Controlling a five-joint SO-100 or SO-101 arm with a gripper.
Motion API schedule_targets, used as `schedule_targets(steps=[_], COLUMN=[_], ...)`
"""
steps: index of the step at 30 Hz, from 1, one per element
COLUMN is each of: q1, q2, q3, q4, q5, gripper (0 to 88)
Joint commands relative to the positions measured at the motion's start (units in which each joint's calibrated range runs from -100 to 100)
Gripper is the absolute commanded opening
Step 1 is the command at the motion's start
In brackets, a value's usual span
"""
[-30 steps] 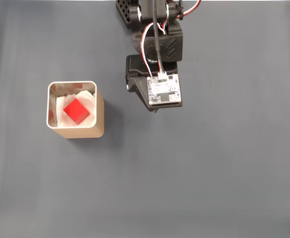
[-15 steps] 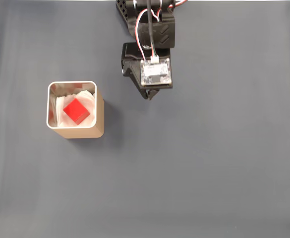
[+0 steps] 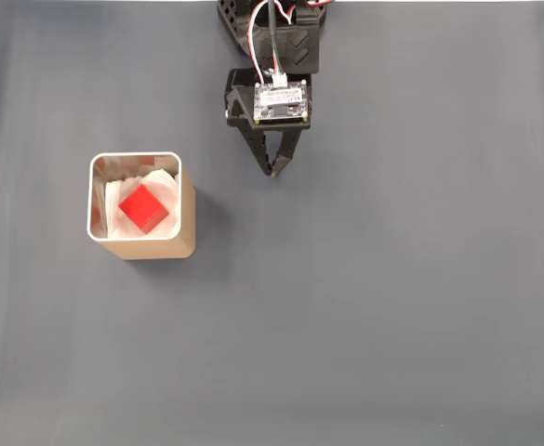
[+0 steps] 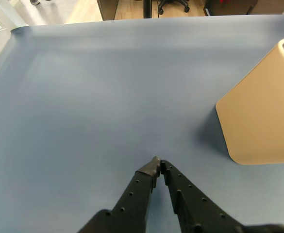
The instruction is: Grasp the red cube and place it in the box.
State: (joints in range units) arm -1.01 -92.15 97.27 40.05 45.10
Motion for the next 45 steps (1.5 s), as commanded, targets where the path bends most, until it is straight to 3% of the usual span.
schedule_targets(steps=[1,22,30,45], q1=[0.4,0.1,0.1,-0.2], q2=[-6.3,-7.8,-7.8,-7.8], q3=[2.5,2.5,2.5,2.5], q4=[2.7,31.2,36.5,36.3], q5=[0.5,2.5,2.6,1.4], gripper=[0.1,0.5,0.2,0.8])
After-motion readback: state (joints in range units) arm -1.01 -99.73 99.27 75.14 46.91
